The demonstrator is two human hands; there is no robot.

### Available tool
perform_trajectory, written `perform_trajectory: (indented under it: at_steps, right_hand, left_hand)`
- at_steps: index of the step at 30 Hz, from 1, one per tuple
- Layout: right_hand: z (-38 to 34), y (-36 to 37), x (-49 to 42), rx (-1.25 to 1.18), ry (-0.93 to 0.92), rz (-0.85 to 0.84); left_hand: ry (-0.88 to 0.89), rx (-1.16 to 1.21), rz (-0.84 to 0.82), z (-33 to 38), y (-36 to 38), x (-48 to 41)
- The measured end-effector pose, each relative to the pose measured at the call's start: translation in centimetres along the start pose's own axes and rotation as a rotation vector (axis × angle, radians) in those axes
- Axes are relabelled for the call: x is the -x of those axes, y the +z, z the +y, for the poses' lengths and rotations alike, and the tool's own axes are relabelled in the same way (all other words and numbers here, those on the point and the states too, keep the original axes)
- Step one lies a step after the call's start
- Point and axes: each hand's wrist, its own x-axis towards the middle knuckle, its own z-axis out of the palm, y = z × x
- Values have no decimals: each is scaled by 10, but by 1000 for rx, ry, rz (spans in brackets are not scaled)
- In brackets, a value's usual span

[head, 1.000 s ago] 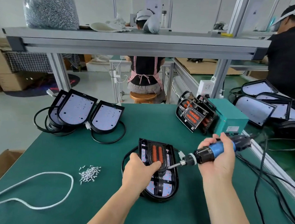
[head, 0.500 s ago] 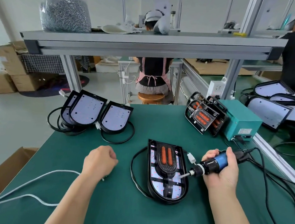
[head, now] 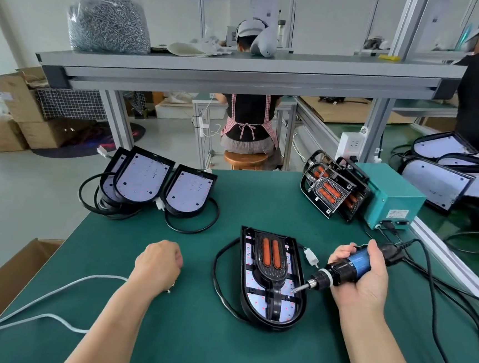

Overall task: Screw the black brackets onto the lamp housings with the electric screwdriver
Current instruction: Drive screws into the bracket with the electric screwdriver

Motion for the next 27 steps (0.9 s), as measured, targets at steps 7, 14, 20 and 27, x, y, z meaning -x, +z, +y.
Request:
perform_trajectory:
  at_steps: [7, 14, 20, 27]
  right_hand:
    - [1, -1, -2, 31, -7, 4]
    - [1, 11, 3, 1, -58, 47]
    - [6, 42, 24, 21, -100, 18]
    - [15, 76, 55, 110, -278, -98]
  left_hand:
    - [133, 212, 250, 0, 1, 5]
    - [112, 915, 125, 29, 0, 22]
    - [87, 1389, -84, 57, 11, 41]
    - [64, 1705, -316, 82, 15, 65]
